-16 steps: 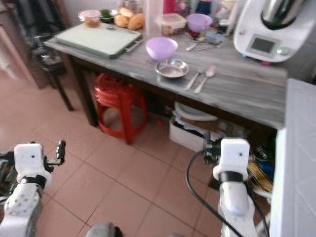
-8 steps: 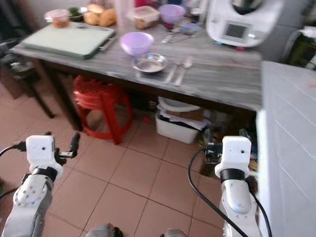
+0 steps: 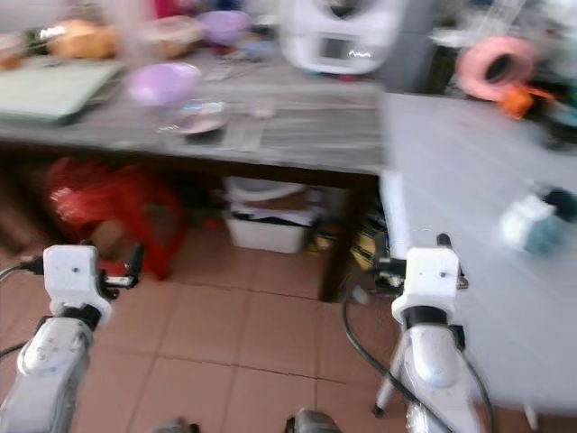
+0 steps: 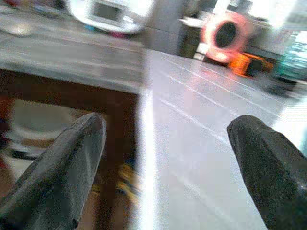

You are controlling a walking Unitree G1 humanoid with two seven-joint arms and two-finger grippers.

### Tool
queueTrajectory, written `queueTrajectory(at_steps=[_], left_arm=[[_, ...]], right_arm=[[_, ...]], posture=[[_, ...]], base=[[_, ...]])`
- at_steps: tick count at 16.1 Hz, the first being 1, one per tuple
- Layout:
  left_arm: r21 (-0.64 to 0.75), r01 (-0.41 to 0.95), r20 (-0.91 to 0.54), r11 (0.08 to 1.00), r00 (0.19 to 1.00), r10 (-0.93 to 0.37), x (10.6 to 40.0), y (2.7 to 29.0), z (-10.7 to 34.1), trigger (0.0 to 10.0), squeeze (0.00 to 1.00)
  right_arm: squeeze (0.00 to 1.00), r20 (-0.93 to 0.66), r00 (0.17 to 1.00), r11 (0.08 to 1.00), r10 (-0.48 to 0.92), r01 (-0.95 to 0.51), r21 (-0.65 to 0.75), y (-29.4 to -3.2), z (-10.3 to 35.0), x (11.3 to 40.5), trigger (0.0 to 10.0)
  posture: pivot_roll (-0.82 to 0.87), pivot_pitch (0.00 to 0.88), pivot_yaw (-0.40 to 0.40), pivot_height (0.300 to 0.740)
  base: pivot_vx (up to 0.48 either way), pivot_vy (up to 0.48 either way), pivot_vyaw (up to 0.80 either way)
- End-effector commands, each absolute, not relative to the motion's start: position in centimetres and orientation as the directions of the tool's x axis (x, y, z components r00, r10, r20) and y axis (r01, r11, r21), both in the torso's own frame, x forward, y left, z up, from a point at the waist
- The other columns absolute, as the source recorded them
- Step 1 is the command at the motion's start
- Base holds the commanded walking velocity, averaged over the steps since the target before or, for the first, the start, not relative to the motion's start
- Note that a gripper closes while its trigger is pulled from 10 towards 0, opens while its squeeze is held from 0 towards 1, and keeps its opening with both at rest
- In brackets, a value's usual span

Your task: Setting the table

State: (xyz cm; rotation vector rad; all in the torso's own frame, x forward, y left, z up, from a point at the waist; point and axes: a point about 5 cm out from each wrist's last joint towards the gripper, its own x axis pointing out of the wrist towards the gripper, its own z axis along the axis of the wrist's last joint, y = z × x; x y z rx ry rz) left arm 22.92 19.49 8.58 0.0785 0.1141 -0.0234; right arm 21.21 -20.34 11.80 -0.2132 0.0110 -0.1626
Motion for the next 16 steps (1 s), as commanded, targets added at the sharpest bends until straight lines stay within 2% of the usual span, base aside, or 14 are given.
queueTrajectory(at_steps=[1, 5, 7, 10, 13, 16], left_arm=[[0.083, 0.041, -0.098, 0.996, 0.995, -0.033, 23.03, 19.49, 9.18, 10.0, 0.00], [0.083, 0.044, -0.102, 0.996, 0.994, -0.035, 23.15, 19.39, 9.09, 10.0, 0.00], [0.083, 0.047, -0.103, 0.995, 0.994, -0.038, 23.24, 19.30, 9.09, 10.0, 0.00], [0.092, 0.045, -0.099, 0.995, 0.994, -0.036, 23.31, 19.30, 9.16, 10.0, 0.00], [0.092, 0.049, -0.097, 0.995, 0.995, -0.040, 23.47, 19.22, 9.25, 10.0, 0.00], [0.090, 0.053, -0.101, 0.995, 0.994, -0.044, 23.48, 19.03, 9.14, 10.0, 0.00]], right_arm=[[0.00, 0.017, 0.988, 0.966, -0.156, 0.156, -0.204, -20.11, 12.18, 21.25, 10.0], [0.00, 0.016, 0.988, 0.968, -0.157, 0.157, -0.197, -20.12, 12.17, 21.45, 10.0], [0.00, 0.026, 0.988, 0.966, -0.152, 0.154, -0.207, -20.05, 12.31, 21.69, 10.0], [0.00, 0.019, 0.987, 0.965, -0.159, 0.160, -0.209, -20.04, 12.26, 21.90, 10.0], [0.00, 0.026, 0.990, 0.960, -0.139, 0.141, -0.244, -19.83, 12.34, 21.97, 10.0], [0.00, 0.026, 0.990, 0.960, -0.140, 0.143, -0.240, -19.74, 12.25, 21.90, 10.0]], posture=[[-0.06, 0.000, 0.008, 0.740], [-0.06, 0.000, 0.006, 0.740], [-0.05, 0.000, 0.006, 0.740], [-0.05, 0.000, 0.008, 0.740], [-0.05, 0.000, 0.010, 0.740], [-0.05, 0.000, 0.011, 0.740]], base=[[0.000, -0.409, -0.80], [0.000, -0.398, -0.73], [0.000, -0.300, 0.00], [0.000, 0.000, 0.00], [0.000, -0.411, 0.00], [0.000, -0.430, 0.72]])
